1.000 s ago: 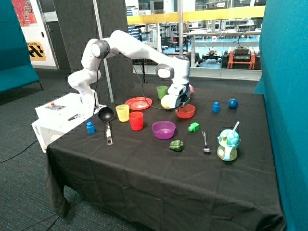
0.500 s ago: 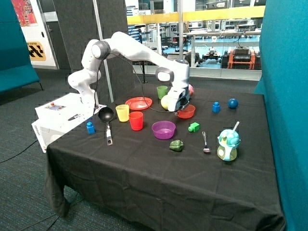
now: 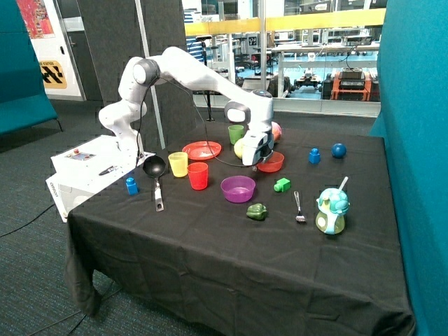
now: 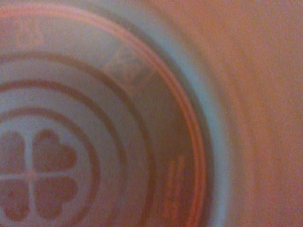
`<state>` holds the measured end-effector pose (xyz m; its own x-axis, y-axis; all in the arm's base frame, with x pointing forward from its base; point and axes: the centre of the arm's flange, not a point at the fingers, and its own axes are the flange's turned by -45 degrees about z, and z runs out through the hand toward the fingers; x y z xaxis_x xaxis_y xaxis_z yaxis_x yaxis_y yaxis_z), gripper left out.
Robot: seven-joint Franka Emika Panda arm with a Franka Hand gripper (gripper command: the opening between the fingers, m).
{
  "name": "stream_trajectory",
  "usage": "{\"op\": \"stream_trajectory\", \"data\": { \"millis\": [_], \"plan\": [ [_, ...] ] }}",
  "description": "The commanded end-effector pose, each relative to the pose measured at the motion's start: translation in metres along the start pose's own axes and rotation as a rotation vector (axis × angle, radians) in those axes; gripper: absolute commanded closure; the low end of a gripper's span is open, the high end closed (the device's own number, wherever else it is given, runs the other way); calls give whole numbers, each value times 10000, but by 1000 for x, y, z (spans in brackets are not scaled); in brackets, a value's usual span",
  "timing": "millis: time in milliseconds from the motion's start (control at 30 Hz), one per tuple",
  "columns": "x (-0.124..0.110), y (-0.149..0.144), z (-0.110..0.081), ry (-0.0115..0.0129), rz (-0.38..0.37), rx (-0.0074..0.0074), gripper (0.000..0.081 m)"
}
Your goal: Place the bowl on the plate and the cup in the bowl matching the color
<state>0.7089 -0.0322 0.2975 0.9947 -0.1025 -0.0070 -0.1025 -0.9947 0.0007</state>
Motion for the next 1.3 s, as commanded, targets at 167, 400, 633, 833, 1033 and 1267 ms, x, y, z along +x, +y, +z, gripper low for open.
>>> {"op": "stream_trajectory", "data": {
  "millis": [167,400,633,833,1033,1267],
  "plan": [
    [-8,3,3,70,-83,7,808],
    [-12,4,4,70,-105,7,808],
    [-14,6,5,70,-138,7,808],
    [-16,6,6,70,-193,7,808],
    [-19,4,6,70,-329,6,808],
    [-23,3,-1,70,-471,6,808]
  ]
}}
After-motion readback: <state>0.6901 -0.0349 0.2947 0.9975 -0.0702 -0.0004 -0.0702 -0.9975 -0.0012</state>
